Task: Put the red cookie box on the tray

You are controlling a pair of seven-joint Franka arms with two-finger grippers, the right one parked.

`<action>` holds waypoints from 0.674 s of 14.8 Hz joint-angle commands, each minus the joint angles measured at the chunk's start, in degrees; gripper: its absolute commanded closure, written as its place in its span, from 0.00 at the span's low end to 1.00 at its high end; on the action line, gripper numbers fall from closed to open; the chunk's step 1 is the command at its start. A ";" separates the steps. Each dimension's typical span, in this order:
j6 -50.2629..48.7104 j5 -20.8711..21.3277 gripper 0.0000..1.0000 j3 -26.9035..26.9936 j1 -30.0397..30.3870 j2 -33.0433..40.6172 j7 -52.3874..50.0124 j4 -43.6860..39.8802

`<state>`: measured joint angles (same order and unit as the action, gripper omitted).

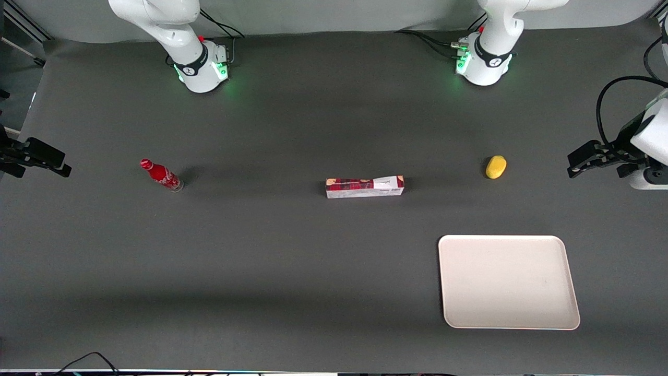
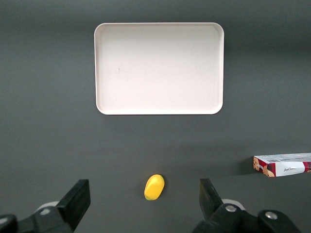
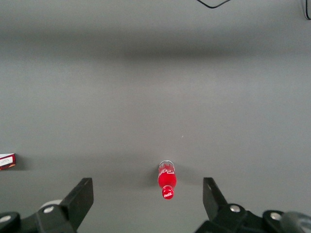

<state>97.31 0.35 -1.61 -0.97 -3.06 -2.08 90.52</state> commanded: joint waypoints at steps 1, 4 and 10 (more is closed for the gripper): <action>-0.90 0.70 0.00 -0.06 0.09 -0.28 0.59 -0.96; -0.98 0.53 0.00 0.03 0.18 -0.28 0.50 -0.88; -0.99 0.53 0.00 -0.15 0.00 -0.19 0.50 -0.87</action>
<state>97.29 0.37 -1.66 -0.95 -3.07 -2.07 90.52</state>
